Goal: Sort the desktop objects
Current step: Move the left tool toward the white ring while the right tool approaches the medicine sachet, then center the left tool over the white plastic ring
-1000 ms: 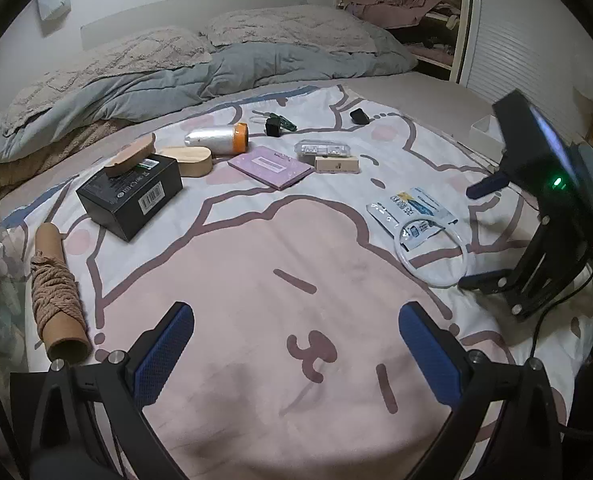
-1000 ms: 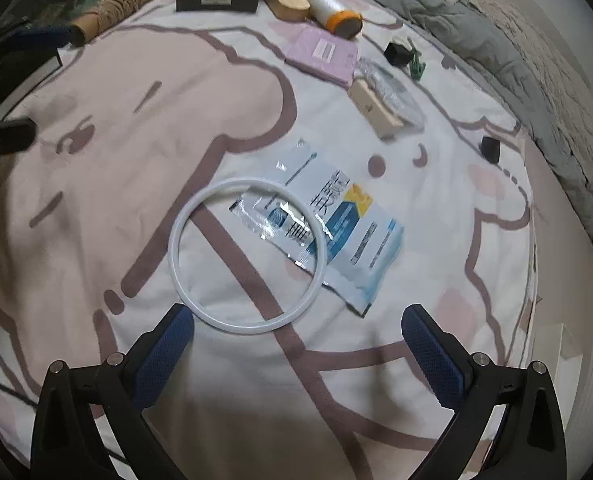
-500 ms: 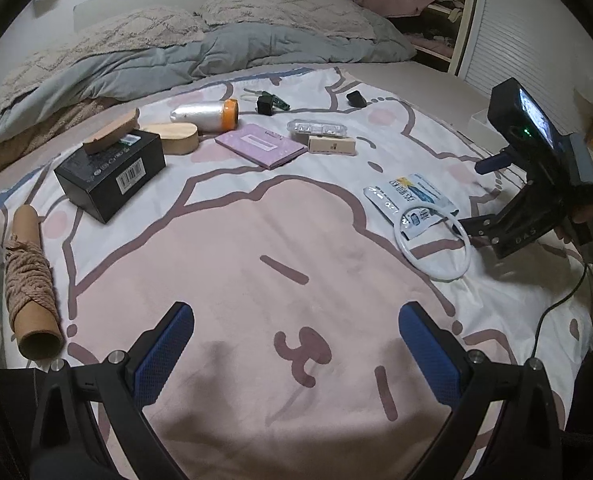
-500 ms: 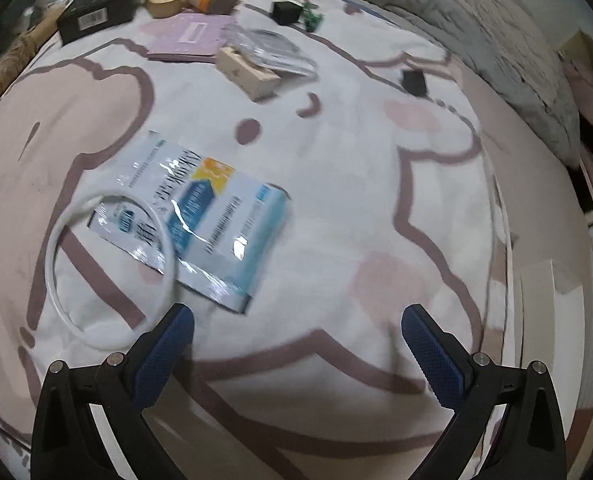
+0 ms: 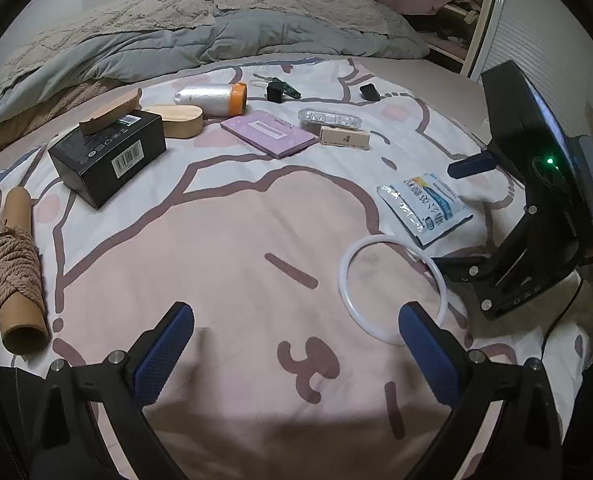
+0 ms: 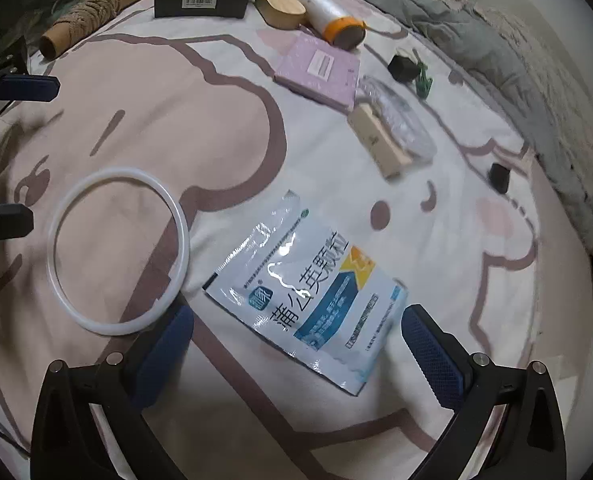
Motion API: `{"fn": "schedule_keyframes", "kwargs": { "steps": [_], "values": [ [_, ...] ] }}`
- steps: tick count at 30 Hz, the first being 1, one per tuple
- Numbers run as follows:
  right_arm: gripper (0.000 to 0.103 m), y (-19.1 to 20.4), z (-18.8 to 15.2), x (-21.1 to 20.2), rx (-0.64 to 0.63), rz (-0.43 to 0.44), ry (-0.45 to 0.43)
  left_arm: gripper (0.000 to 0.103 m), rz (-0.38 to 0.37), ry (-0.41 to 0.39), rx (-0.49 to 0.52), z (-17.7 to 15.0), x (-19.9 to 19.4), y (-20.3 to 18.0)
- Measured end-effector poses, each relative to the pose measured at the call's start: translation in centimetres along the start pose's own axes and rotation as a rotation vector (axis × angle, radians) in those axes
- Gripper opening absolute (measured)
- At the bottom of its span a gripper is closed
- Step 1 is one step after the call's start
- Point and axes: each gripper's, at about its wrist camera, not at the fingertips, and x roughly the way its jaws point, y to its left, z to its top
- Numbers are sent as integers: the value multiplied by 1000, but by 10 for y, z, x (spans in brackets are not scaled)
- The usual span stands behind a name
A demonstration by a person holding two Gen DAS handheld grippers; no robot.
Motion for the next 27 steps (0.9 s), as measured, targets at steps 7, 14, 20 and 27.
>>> {"fn": "schedule_keyframes", "kwargs": {
  "steps": [7, 14, 20, 27],
  "values": [
    [103, -22, -15, 6, 176, 143, 0, 103, 10, 31, -23, 2, 14, 0],
    [103, -23, -19, 8, 169, 167, -34, 103, 90, 63, 46, 0, 31, -12],
    [103, -23, -20, 5, 159, 175, -59, 103, 134, 67, 30, -1, 31, 1],
    [103, -25, -18, 6, 94, 221, -115, 103, 156, 70, -19, -3, 24, 19]
  ]
}}
